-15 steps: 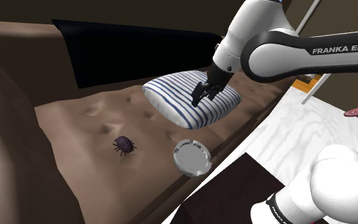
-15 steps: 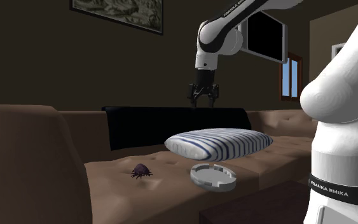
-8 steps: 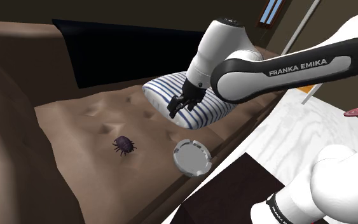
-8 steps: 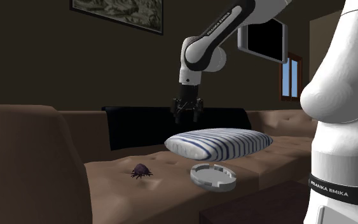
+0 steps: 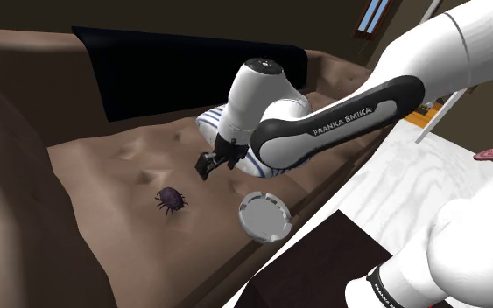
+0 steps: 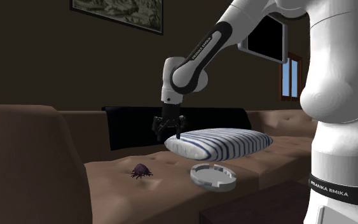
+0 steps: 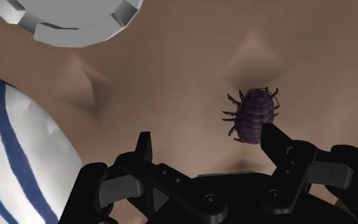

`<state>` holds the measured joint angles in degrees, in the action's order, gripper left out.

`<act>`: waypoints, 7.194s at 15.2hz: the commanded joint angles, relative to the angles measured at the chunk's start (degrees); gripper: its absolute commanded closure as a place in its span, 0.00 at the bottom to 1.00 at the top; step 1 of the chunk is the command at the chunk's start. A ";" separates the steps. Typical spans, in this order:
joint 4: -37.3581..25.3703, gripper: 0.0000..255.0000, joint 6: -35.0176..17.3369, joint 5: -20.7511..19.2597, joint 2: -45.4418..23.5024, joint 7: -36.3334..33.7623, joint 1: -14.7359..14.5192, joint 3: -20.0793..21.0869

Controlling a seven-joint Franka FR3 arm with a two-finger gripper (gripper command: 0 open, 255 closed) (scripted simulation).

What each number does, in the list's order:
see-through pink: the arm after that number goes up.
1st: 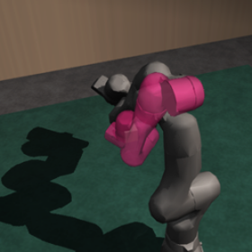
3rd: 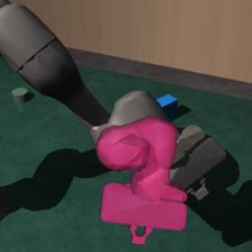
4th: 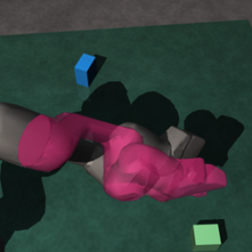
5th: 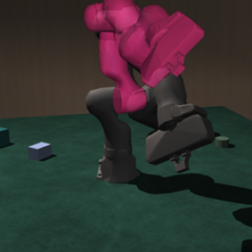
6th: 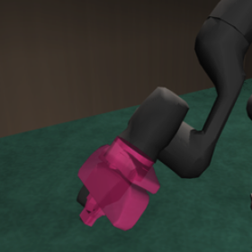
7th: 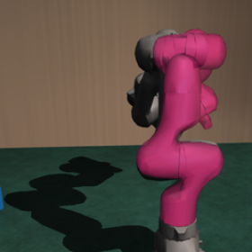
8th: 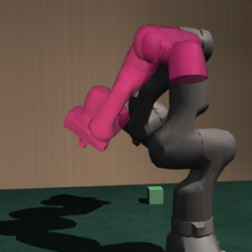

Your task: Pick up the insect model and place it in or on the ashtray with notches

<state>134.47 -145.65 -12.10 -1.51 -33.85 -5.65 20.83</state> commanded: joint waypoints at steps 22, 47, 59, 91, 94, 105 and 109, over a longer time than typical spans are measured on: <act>-21.79 0.00 -6.93 -18.71 -31.01 -18.84 -10.56 -6.18; -21.03 1.00 -1.43 -14.28 -24.59 -14.99 -8.06 -2.72; -18.83 1.00 3.19 -9.32 -17.09 -10.80 -5.38 0.10; 36.22 1.00 -17.72 13.50 21.51 18.90 -0.22 -8.51; 36.48 1.00 -21.65 12.19 17.85 17.83 1.27 -7.31; 36.49 0.00 -25.18 10.16 14.37 16.42 3.52 -5.74; 36.44 0.00 -25.10 10.20 14.40 16.64 3.51 -5.93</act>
<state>170.91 -170.76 -1.90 12.89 -17.22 -2.14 14.91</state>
